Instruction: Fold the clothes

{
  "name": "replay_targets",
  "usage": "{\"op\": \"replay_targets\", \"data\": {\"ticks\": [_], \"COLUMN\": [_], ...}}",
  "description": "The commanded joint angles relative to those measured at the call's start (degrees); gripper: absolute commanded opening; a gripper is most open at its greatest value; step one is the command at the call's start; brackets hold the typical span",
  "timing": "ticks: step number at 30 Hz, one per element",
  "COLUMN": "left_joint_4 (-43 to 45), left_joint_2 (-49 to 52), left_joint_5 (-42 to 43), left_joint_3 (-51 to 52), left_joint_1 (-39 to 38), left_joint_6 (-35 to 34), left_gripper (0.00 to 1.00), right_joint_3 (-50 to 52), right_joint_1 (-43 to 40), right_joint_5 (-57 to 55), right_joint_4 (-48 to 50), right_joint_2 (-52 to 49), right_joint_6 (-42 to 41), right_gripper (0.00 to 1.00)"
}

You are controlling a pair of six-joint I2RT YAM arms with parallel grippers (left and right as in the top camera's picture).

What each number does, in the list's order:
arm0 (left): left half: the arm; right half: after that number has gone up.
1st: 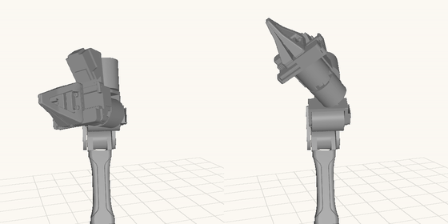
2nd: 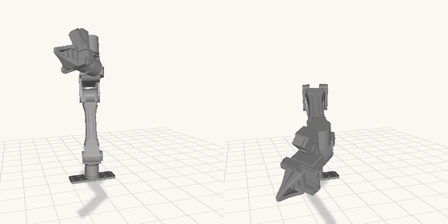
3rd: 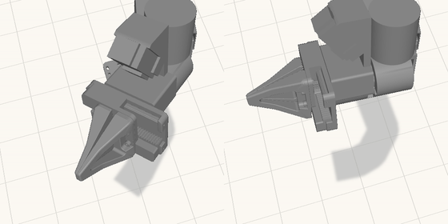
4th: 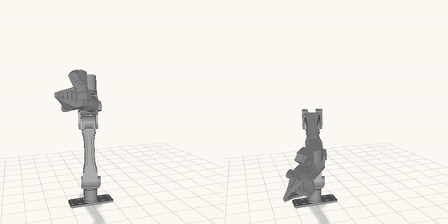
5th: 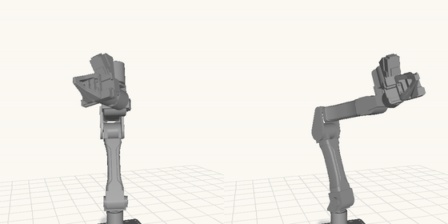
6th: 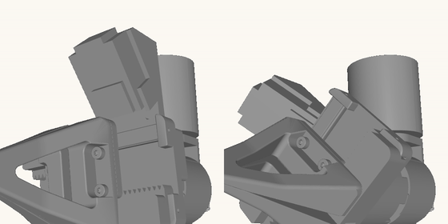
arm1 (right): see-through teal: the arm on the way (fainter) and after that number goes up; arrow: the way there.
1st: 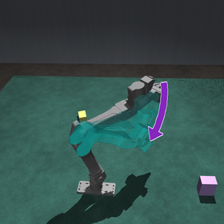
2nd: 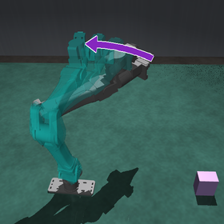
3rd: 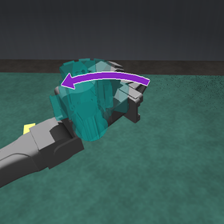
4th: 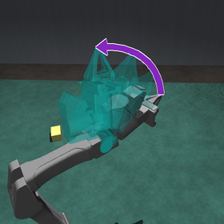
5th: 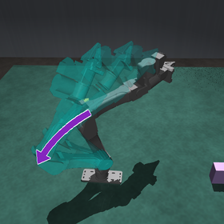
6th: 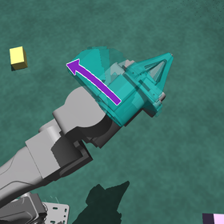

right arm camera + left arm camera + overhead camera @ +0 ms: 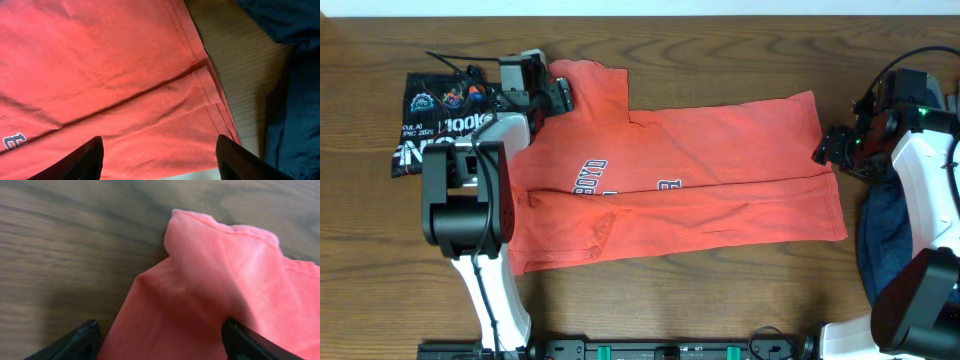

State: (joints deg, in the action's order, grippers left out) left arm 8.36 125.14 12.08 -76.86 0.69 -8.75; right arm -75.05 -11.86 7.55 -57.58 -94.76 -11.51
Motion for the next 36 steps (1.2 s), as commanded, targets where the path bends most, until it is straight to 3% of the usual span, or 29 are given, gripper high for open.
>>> {"op": "replay_targets", "data": {"ticks": [1,7,11,15,17,19,27,36], "left_joint_4": [1.66,3.54,3.85,4.83,4.79,4.57,-4.90,-20.55], "left_joint_2": [1.79,3.26,3.34,3.34,3.32,3.28,-3.52,-14.88], "left_joint_5": [2.36,2.38,2.54,2.54,2.54,2.54,2.54,2.47], "left_joint_3": [-2.62,-2.62,-2.60,-2.62,-2.62,-2.62,-2.62,-2.62], "left_joint_1": [-0.26,-1.18,-2.19,-2.75,-2.75,-2.67,-2.25,-2.25], "left_joint_6": [0.44,0.44,0.63,0.63,0.61,0.61,0.59,0.61], "left_gripper": [0.79,0.78,0.65,0.40,0.15,0.06,0.06,0.06], "right_joint_3": [-0.20,-0.22,-0.22,-0.22,-0.22,-0.20,-0.22,-0.39], "right_joint_1": [1.03,1.01,1.03,1.03,1.03,1.01,1.03,1.01], "right_joint_5": [0.42,0.39,0.42,0.42,0.42,0.39,-0.09,-1.73], "right_joint_4": [0.07,0.37,0.74,1.22,1.22,1.25,1.57,1.60], "right_joint_2": [0.37,0.37,0.37,0.37,0.37,0.37,0.35,-2.45], "right_joint_6": [-0.96,-1.31,-1.33,-1.33,-1.31,-1.31,-1.25,-1.27], "right_gripper": [0.70,0.67,0.64,0.61,0.60,0.59,0.46,0.48]}}
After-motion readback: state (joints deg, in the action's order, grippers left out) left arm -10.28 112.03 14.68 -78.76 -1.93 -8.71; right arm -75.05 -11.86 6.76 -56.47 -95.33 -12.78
